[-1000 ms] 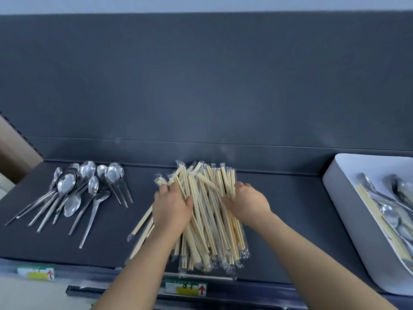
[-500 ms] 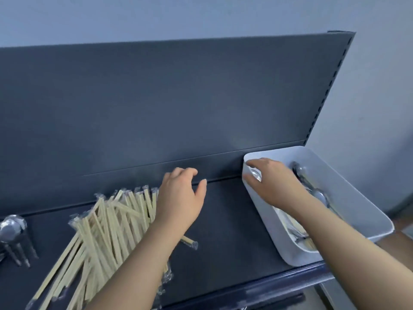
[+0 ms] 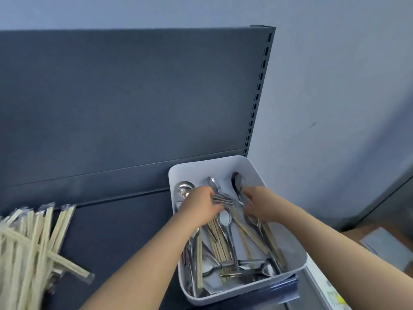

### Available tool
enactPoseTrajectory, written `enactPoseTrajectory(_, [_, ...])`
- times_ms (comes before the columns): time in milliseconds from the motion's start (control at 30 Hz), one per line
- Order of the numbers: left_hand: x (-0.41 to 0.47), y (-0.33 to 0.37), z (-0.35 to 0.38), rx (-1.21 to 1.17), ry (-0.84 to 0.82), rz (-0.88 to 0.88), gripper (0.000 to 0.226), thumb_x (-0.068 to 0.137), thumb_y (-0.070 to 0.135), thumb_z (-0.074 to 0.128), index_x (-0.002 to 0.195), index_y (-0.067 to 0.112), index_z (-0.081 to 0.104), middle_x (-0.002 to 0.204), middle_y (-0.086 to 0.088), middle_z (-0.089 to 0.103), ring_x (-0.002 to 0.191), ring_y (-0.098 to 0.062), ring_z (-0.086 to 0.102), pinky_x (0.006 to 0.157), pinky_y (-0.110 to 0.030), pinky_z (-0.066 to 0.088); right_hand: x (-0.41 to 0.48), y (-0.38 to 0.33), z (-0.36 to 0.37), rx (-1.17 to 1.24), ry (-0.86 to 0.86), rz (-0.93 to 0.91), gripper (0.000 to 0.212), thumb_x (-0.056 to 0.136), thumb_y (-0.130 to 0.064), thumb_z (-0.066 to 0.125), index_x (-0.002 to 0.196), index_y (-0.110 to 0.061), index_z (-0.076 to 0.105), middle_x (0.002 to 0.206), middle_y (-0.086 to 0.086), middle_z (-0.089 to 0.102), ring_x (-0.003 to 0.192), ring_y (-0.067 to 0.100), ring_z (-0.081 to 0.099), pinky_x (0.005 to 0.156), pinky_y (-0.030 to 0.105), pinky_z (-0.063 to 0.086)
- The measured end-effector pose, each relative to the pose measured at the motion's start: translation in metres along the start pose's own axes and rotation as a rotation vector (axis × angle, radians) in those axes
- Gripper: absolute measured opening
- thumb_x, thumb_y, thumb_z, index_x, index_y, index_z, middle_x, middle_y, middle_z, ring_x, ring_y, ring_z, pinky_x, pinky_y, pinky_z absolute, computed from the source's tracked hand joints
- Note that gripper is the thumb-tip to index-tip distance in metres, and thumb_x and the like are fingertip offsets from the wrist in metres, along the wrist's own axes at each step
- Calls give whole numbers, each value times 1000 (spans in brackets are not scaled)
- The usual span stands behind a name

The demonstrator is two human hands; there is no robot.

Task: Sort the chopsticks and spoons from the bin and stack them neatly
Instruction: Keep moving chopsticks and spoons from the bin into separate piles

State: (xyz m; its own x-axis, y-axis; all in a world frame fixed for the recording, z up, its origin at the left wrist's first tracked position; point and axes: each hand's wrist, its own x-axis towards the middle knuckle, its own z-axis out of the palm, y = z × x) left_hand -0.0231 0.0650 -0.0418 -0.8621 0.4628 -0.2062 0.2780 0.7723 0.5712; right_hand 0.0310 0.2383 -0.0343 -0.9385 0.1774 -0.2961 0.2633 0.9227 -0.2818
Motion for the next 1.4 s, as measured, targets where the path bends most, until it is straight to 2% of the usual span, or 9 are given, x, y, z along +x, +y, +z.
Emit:
enactPoseTrajectory(67, [7, 4, 15, 104, -81, -26, 46, 80, 40, 72, 113, 11, 60, 100, -7, 63, 90, -23, 62, 78, -34, 51, 7, 4, 8, -72, -72, -33, 8, 86, -15, 56, 88, -13, 48, 98, 7, 59, 95, 28, 56, 67, 28, 40])
enactPoseTrajectory(233, [16, 8, 34, 227, -144, -79, 36, 77, 35, 76, 102, 14, 63, 103, -3, 60, 87, -23, 63, 76, -36, 53, 16, 4, 14, -167, -158, -76, 32, 91, -2, 46, 122, -4, 53, 125, 13, 56, 113, 29, 56, 90, 33, 47])
enactPoseTrajectory(367, [23, 0, 36, 104, -82, -96, 19, 78, 29, 77, 86, 18, 64, 94, 1, 65, 85, -19, 63, 80, -37, 54, 22, 7, 13, -93, -148, -101, 23, 87, -7, 56, 108, -6, 65, 115, 10, 64, 104, 27, 61, 85, 32, 50])
enactPoseTrajectory(533, [21, -2, 36, 144, -152, -105, 38, 73, 42, 78, 103, 23, 66, 105, 2, 58, 91, -20, 61, 79, -34, 53, 31, 8, 10, -7, -75, -112, 14, 87, -11, 58, 92, -1, 66, 92, 13, 63, 86, 30, 61, 68, 31, 45])
enactPoseTrajectory(667, [20, -2, 36, 169, -130, -78, 19, 82, 31, 74, 98, 21, 71, 103, 1, 65, 91, -20, 64, 81, -33, 53, 34, 9, 12, -9, -56, -139, 20, 89, -7, 50, 99, -2, 66, 102, 14, 66, 93, 30, 61, 79, 36, 51])
enactPoseTrajectory(900, [22, -19, 20, -202, 78, -146, 8, 94, 25, 58, 97, 18, 62, 92, 3, 61, 81, -12, 56, 71, -27, 43, 28, 6, 5, 195, 31, -183, 25, 90, -10, 47, 106, -14, 66, 93, -1, 59, 82, 18, 54, 67, 24, 40])
enactPoseTrajectory(1100, [20, -14, 19, -579, 134, -208, 13, 101, 21, 41, 93, 17, 50, 90, -6, 62, 69, -16, 71, 77, -43, 59, 32, 2, -9, 310, 91, -187, 22, 79, -6, 50, 71, -26, 57, 79, -3, 64, 73, 21, 60, 62, 29, 50])
enactPoseTrajectory(1233, [19, -10, 19, -763, 56, -138, 14, 97, 15, 54, 86, 8, 57, 88, -11, 60, 74, -16, 65, 67, -30, 59, 36, -1, -17, 436, 124, -190, 20, 81, -1, 52, 80, -18, 64, 80, 8, 70, 73, 26, 67, 68, 36, 55])
enactPoseTrajectory(1400, [20, -9, 21, -809, 94, -93, 10, 92, 13, 63, 91, 14, 53, 97, -12, 67, 80, -17, 64, 62, -30, 56, 37, -10, -15, 622, 116, -216, 18, 86, 3, 53, 92, -4, 68, 73, 4, 69, 61, 11, 66, 59, 23, 55])
